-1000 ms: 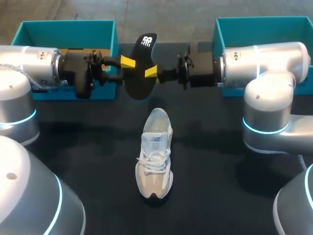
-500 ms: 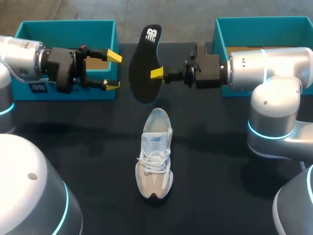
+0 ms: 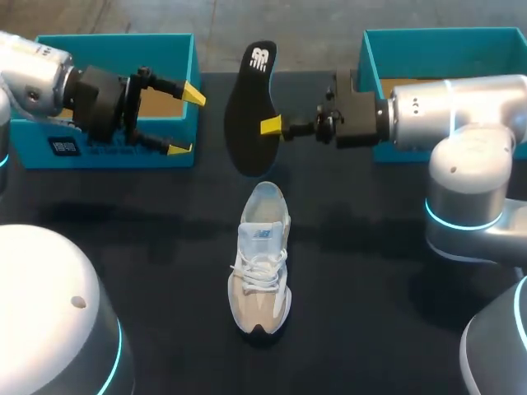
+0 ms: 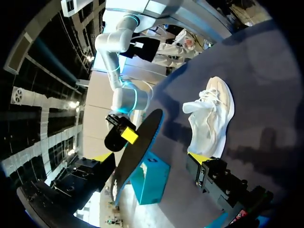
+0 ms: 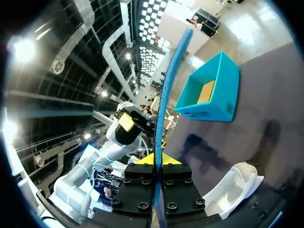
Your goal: Take the shoe out of the shoebox, open the shoe tongue, remove and reinsert the insole, then place the shoe into the shoebox
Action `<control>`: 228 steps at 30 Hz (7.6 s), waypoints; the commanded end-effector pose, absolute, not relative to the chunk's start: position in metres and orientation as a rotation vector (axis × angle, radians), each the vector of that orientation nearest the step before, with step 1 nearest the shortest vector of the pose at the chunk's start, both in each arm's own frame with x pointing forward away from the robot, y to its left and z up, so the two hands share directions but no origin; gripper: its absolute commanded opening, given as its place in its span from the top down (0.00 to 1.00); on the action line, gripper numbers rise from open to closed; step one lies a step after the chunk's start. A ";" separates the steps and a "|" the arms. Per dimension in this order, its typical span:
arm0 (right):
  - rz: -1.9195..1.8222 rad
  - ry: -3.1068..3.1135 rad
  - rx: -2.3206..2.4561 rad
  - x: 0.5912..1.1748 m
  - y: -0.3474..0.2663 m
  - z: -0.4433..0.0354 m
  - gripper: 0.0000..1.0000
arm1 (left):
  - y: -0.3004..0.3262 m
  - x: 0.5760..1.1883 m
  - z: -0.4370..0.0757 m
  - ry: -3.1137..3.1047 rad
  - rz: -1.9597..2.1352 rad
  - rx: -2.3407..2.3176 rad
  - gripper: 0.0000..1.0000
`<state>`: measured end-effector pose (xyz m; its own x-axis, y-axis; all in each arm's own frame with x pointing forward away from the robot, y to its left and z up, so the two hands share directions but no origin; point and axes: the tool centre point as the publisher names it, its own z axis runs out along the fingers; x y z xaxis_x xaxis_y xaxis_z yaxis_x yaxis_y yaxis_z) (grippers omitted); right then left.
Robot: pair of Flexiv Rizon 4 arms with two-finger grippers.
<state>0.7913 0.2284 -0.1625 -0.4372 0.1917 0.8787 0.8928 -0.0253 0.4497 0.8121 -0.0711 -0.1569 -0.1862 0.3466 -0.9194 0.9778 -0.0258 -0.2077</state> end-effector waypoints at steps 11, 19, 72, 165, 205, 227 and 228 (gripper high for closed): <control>-1.504 -1.662 -1.151 0.791 0.229 -0.161 1.00 | -0.071 0.814 -0.156 1.597 -1.220 1.421 0.00; -1.504 -1.662 -1.151 0.791 0.229 -0.161 1.00 | -0.071 0.814 -0.156 1.597 -1.220 1.421 0.00; -1.761 -1.969 -0.651 0.783 0.215 -0.198 1.00 | -0.069 0.850 -0.241 2.107 -1.312 1.465 0.00; -1.905 -2.092 -0.497 0.804 0.202 -0.257 1.00 | -0.088 0.821 -0.345 2.714 -1.327 0.981 0.00; -1.916 -2.035 -0.591 0.791 0.193 -0.294 1.00 | -0.088 0.821 -0.345 2.714 -1.327 0.981 0.00; -1.922 -2.014 -0.624 0.780 0.193 -0.302 1.00 | -0.088 0.821 -0.345 2.714 -1.327 0.981 0.00; -1.922 -2.013 -0.627 0.779 0.193 -0.302 1.00 | -0.088 0.821 -0.345 2.714 -1.327 0.981 0.00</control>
<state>0.7832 0.1931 -0.3016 -0.8650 0.1042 0.4908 0.4951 0.0178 0.8687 0.8212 -0.0882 -0.3452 -0.8092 0.5410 -0.2289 0.5122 0.4588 -0.7261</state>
